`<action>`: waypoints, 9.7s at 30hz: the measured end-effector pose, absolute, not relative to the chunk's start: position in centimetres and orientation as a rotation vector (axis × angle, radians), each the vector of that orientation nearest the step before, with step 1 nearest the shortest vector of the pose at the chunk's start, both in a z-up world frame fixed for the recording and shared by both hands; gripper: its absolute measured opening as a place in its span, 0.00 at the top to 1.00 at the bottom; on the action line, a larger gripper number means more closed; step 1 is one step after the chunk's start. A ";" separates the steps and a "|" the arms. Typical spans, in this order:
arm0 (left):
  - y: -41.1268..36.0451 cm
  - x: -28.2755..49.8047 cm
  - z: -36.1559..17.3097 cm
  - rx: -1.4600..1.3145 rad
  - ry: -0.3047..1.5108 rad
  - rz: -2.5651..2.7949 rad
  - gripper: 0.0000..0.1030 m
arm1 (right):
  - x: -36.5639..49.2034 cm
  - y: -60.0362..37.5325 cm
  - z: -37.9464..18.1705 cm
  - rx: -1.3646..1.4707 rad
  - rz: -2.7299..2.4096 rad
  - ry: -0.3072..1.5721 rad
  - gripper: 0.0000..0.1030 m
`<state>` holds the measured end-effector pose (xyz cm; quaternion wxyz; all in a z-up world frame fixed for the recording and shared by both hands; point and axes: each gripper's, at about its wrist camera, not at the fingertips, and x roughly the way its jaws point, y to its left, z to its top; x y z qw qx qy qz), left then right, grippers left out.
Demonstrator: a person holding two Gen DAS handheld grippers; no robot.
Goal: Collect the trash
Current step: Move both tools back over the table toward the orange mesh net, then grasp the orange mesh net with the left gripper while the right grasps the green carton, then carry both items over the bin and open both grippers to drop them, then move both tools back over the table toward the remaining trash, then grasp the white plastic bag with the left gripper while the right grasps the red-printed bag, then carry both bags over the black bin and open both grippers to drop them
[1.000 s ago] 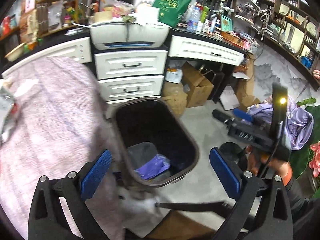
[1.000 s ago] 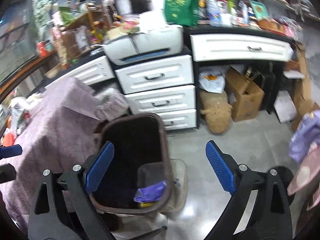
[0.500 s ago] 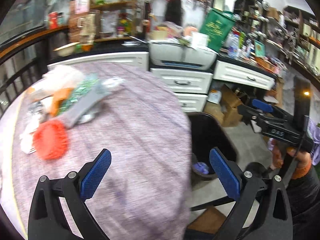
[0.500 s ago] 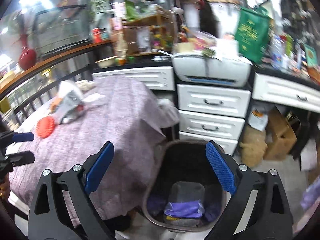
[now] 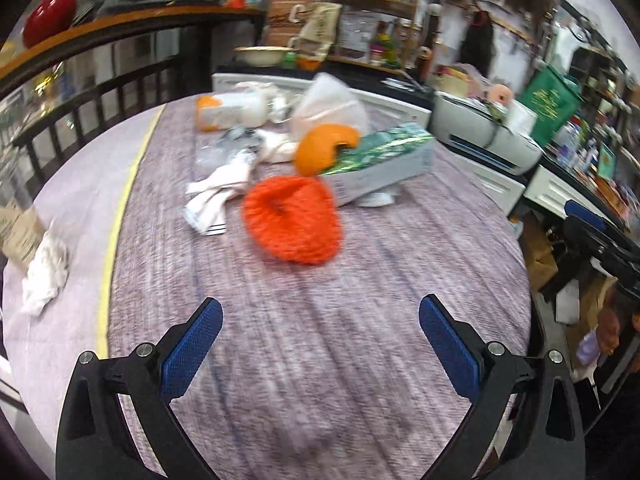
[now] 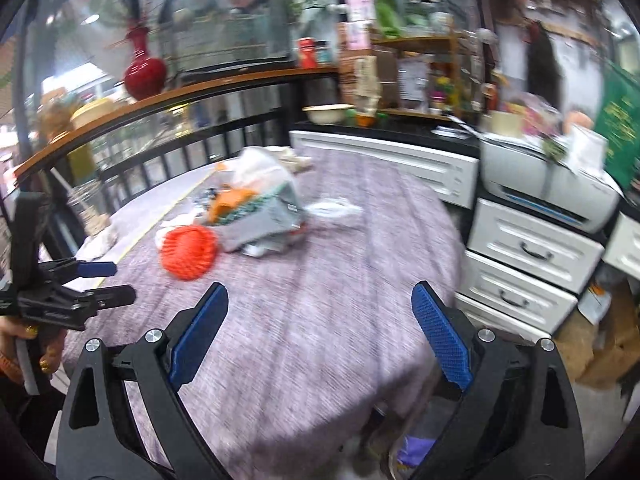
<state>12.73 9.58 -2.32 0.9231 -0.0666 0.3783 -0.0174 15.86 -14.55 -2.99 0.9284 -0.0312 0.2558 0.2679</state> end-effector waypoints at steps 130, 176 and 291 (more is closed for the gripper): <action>-22.4 19.7 -9.1 0.079 0.958 -0.563 0.70 | 16.0 -36.5 -22.2 0.121 0.030 0.847 0.32; -23.9 20.6 -10.5 0.099 1.054 -0.597 0.30 | 11.9 -41.8 -18.2 0.242 -0.275 0.685 0.20; 2.3 15.4 -0.9 -0.061 0.739 -0.206 0.91 | 16.1 -14.4 -3.2 -0.110 0.473 0.577 0.92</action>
